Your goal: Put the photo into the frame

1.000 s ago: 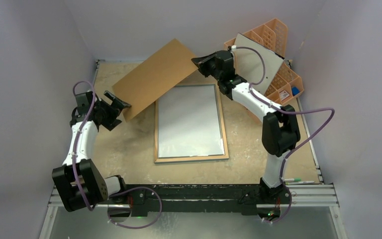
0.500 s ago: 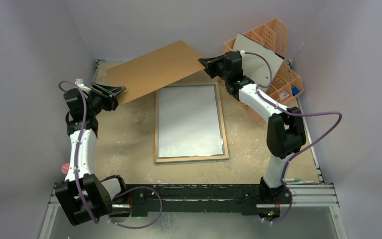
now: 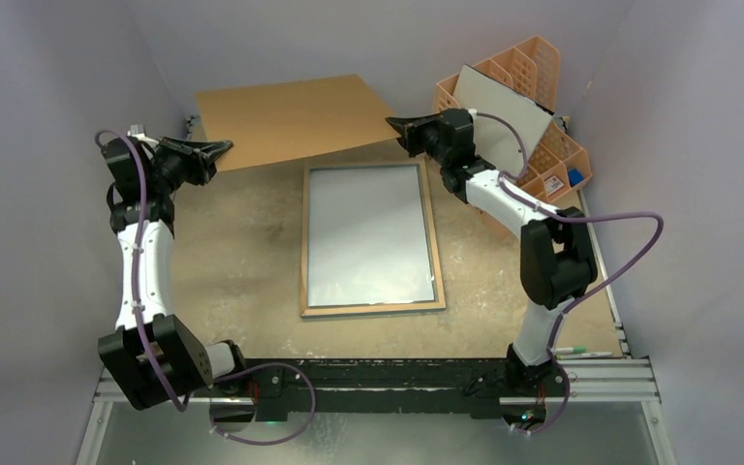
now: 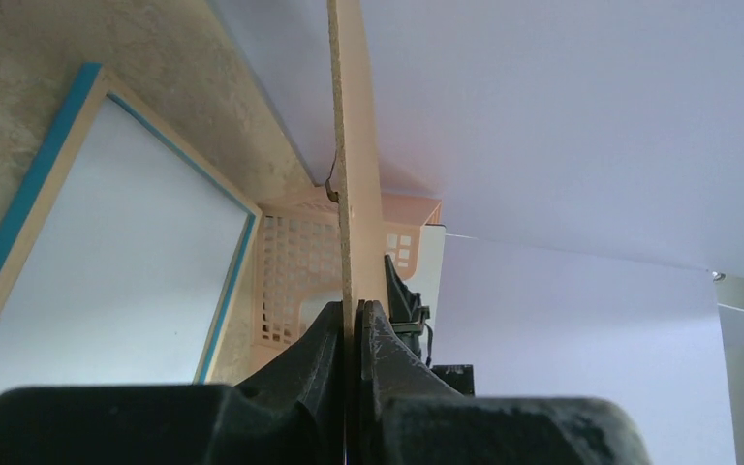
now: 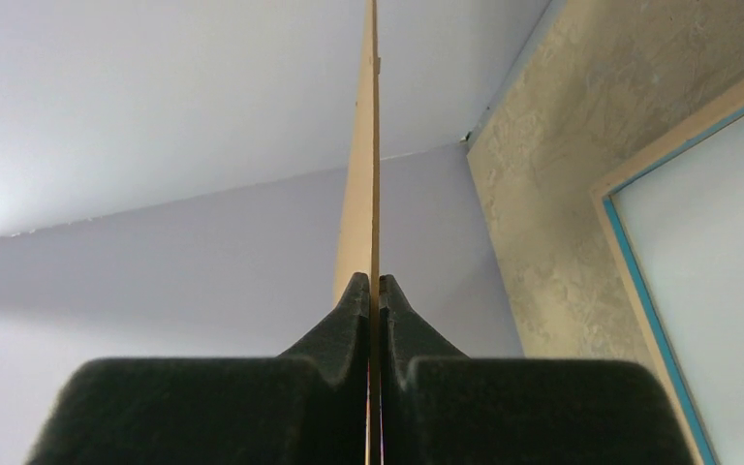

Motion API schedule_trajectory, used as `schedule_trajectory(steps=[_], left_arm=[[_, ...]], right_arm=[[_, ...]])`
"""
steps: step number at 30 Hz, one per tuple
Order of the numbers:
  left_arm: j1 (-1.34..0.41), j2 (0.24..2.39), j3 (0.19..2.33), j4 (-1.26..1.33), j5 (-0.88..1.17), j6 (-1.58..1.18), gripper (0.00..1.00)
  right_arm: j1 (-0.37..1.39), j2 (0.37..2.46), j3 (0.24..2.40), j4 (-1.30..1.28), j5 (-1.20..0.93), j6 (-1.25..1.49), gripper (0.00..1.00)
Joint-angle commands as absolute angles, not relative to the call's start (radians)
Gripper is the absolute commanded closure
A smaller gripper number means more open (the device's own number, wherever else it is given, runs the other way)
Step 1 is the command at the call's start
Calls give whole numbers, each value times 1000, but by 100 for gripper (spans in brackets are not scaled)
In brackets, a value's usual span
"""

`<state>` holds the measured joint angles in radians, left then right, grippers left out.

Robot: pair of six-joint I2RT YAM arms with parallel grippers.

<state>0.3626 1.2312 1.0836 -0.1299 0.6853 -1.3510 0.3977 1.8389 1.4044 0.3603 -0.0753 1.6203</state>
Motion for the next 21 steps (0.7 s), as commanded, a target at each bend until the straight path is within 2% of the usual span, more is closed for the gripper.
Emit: schedule_trajectory(steps=[1,2,3,7,9,15,21], left_arm=[[367,1257,1197,-116,726,-1362,100],[367,1268,1222,-117,723,-1369,100],[367,1276,1240,-119,718,-1376,100],[367,1319,1322,-119,660,-1409,100],[366,1360,1384,-118,644,-1435,100],[365,1443,1511,-56,602,-1530,100],[365,1459,1541,-53,586,-1573,100]], right_arm=[[402,1803,1381,471,-190,1589,100],[403,1804,1373,475,-201,1571,97],[402,1802,1364,483,-211,1554,89],[402,1769,1310,494,-236,1522,51],[402,1740,1276,527,-245,1514,38],[402,1688,1281,459,-255,1387,22],[402,1612,1282,413,-236,1160,17]])
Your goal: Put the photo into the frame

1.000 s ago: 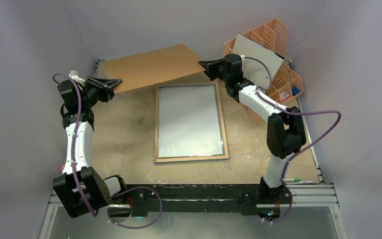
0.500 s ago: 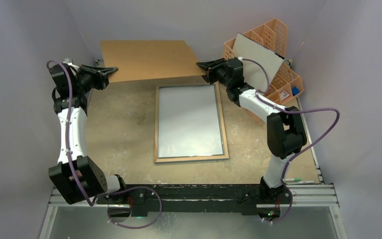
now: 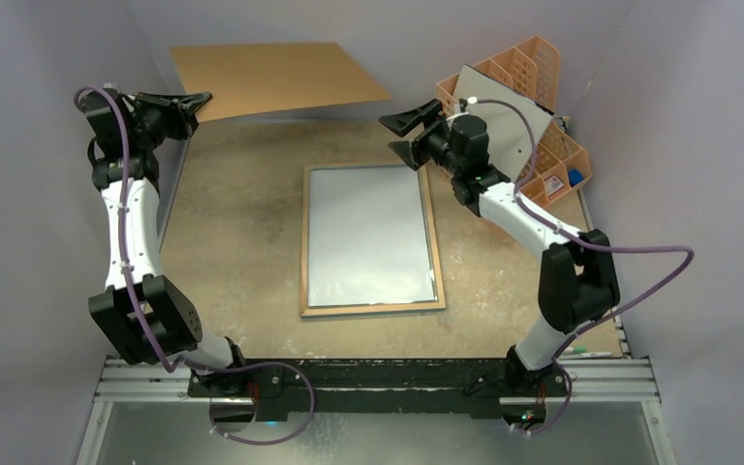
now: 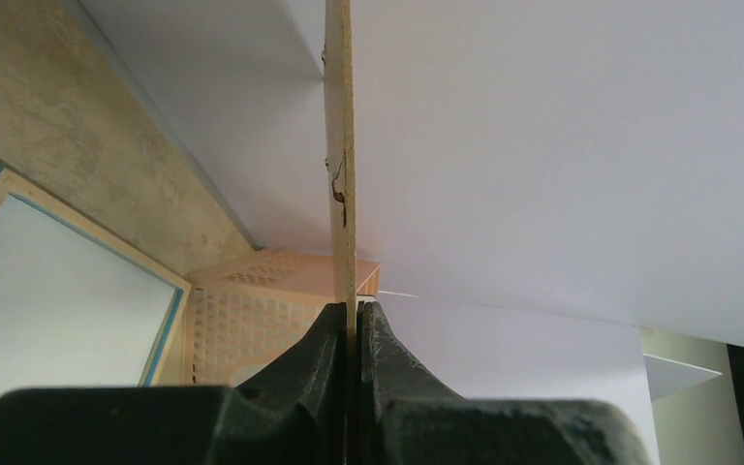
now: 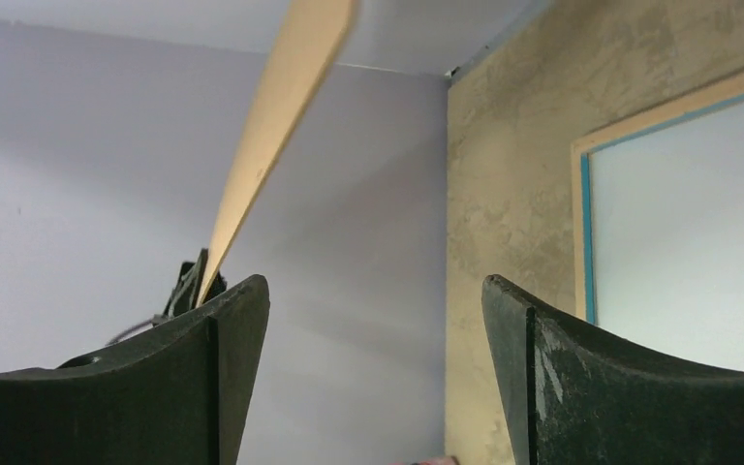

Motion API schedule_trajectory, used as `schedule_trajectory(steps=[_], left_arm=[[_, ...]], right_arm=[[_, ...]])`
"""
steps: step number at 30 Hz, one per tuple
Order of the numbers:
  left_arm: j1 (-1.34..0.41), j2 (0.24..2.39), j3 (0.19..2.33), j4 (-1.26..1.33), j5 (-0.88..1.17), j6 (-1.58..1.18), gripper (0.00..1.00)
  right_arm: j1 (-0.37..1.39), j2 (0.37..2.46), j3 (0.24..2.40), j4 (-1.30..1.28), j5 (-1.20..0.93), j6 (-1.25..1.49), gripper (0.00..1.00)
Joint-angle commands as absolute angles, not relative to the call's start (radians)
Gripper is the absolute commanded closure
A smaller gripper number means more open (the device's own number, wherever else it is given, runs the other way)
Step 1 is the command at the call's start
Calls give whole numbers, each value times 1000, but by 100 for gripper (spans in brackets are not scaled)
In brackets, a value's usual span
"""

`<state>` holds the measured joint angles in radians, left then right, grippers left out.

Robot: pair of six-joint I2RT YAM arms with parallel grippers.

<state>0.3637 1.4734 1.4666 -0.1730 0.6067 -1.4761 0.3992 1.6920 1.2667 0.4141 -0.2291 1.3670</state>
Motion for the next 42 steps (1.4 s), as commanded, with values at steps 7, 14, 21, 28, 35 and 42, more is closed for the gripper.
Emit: schedule_trajectory(steps=[7,14,21,28,35,42], left_arm=[[352,1388,1480,-114,599,-1536,100],[310,1302,1399,-169,614,-1514,100],[300,1243,1384,-272,589,-1467,100],[270,1218,1398,-329,578,-1435,100],[231,1184,1351,-349,577,-1430,100],[217,1180,1359,-358,553,-1416,100]], right_arm=[[486,1563,1476,388,-275,463,17],[674,1570,1590,361,-98,-108,14],[812,1526,1442,525,-52,-560,14],[856,1521,1374,585,-6,-823,15],[880,1602,1433,540,27,-978,23],[890,1583,1452,456,4,-991,25]])
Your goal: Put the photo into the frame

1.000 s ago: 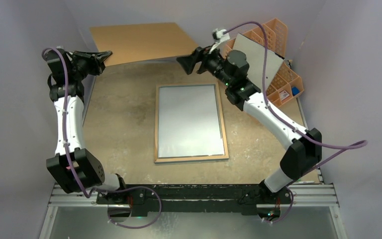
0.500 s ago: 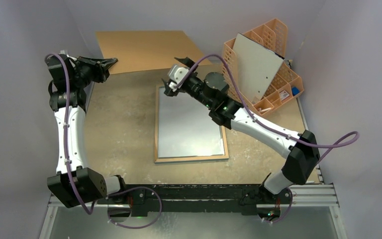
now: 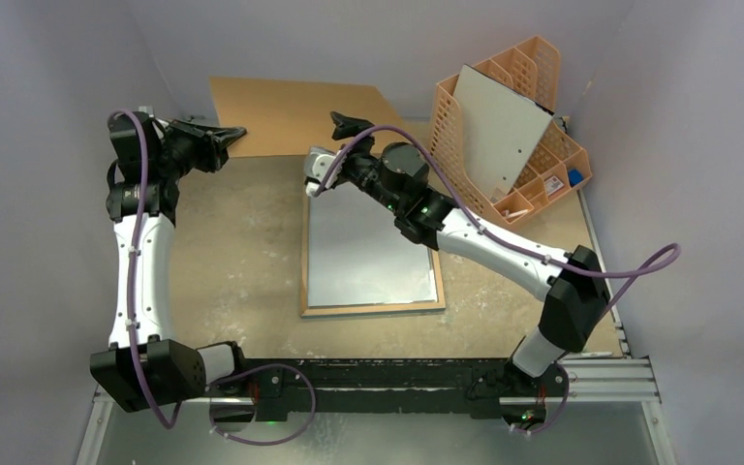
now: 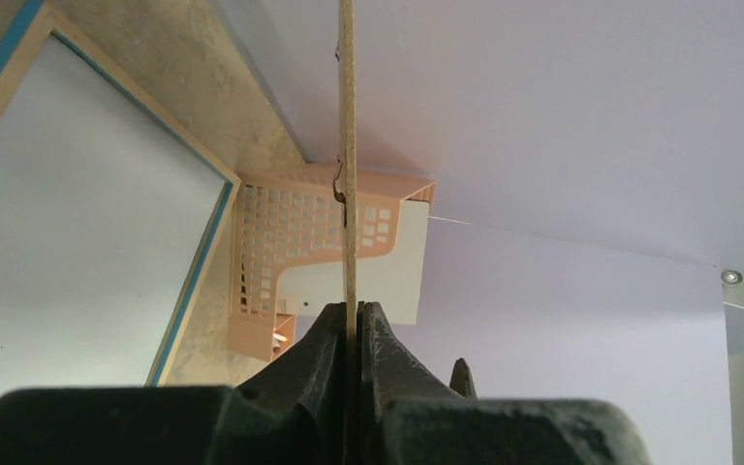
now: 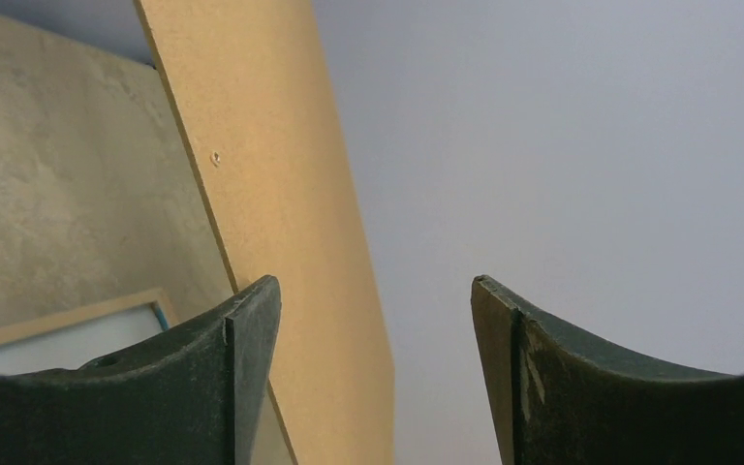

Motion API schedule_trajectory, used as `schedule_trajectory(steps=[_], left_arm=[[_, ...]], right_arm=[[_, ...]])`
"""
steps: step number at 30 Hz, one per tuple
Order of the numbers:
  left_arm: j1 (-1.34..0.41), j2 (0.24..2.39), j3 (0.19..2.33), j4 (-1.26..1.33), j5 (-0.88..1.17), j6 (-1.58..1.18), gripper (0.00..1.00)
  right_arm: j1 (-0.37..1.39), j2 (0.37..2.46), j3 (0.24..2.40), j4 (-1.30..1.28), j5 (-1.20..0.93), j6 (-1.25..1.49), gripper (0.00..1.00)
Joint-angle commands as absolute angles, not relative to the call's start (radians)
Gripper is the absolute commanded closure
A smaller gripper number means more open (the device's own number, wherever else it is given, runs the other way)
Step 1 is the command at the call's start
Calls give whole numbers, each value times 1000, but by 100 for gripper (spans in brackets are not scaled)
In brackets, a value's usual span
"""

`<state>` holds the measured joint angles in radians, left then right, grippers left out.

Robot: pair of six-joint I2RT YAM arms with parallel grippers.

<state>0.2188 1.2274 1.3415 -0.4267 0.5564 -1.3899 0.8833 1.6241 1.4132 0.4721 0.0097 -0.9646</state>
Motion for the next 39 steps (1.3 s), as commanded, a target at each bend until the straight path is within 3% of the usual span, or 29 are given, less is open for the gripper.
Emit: schedule_trajectory(steps=[1,10,20,27,32,39], left_arm=[[216,1179,1355,-355,554,-1418,100],[205,1206,1368,-350,565,-1420,100],[185,1223,1373,-351,581,-1422,100],[183,1229,1381,-357,591,-1428,100],[183,1227,1369,-352,603,-1440,100],[181,1223,1367,-347,603,-1440,100]], right_arm=[[890,1571,1450,450,-23,-970,24],[891,1497,1388,391,-155,-786,14],[891,1581,1451,252,-153,-839,17],[891,1632,1445,327,-30,-923,20],[890,1670,1443,399,-20,-1003,33],[890,1707,1440,442,58,-1149,72]])
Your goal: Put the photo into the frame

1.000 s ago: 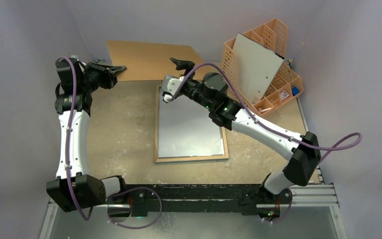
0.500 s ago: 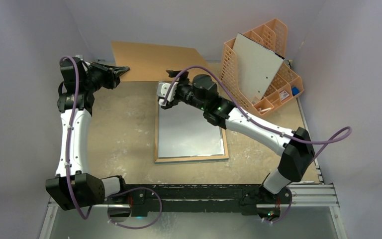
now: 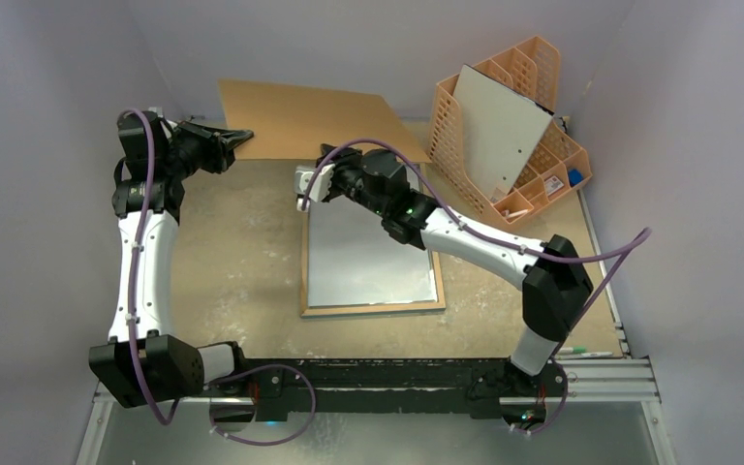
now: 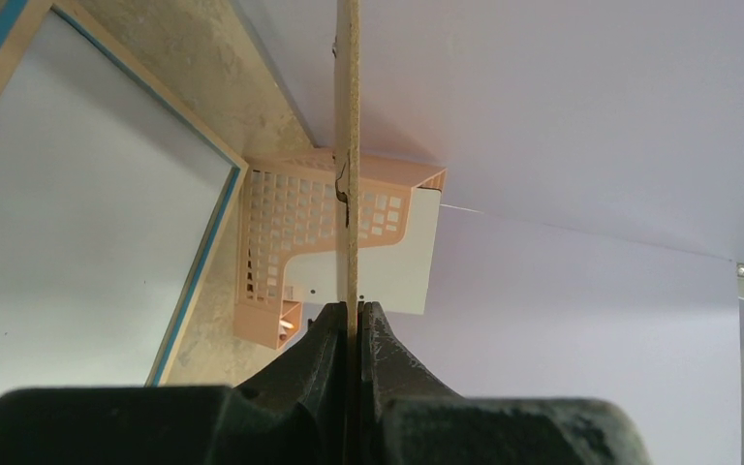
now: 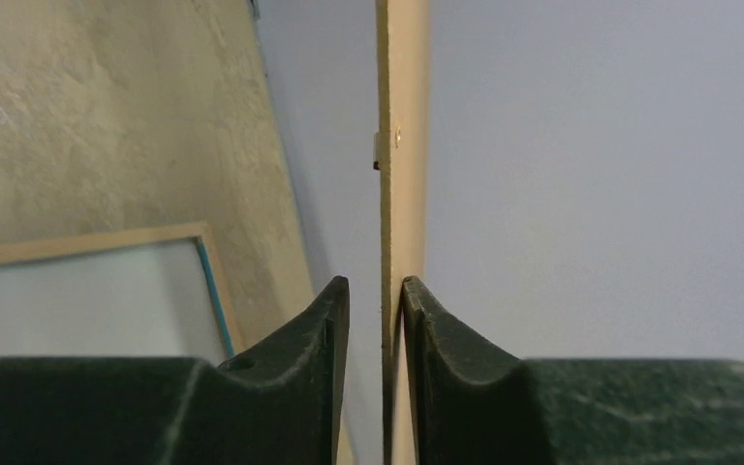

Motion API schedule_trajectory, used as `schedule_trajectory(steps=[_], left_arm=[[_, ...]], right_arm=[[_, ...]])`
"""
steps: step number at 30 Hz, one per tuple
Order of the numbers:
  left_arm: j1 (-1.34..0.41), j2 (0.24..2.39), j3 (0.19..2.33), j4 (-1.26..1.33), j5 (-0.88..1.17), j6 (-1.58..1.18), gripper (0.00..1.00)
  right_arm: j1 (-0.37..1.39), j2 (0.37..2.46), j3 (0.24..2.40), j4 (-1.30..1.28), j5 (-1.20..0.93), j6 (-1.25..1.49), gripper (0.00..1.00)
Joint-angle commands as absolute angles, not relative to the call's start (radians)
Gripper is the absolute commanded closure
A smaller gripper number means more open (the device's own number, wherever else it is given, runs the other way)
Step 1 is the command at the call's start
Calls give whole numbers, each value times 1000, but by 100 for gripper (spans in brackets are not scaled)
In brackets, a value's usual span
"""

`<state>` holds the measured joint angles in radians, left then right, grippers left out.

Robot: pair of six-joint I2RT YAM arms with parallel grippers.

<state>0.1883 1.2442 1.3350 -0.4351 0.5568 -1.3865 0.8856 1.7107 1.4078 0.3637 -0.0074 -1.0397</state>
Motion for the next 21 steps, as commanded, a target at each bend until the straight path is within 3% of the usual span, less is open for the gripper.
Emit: schedule_trajectory(steps=[1,4,7,9,14,21], left_arm=[[181,1223,1368,-346,602,-1439,100],[181,1223,1368,-344,599,-1438,100],[179,1219,1365,-337,597,-1434,98],[179,1213,1367,-334,593,-1428,81],[179,1200,1372,-277,608,-1417,18],[179,1187,1468,-308,564,-1244,11]], right_arm=[[890,1708,1440,447,75,-1165,78],[891,1709,1440,474,119,-1229,100],[892,1705,1437,512,152,-1262,100],[892,1701,1435,540,162,-1274,100],[891,1686,1448,590,125,-1231,100],[884,1698,1519,606,49,-1021,100]])
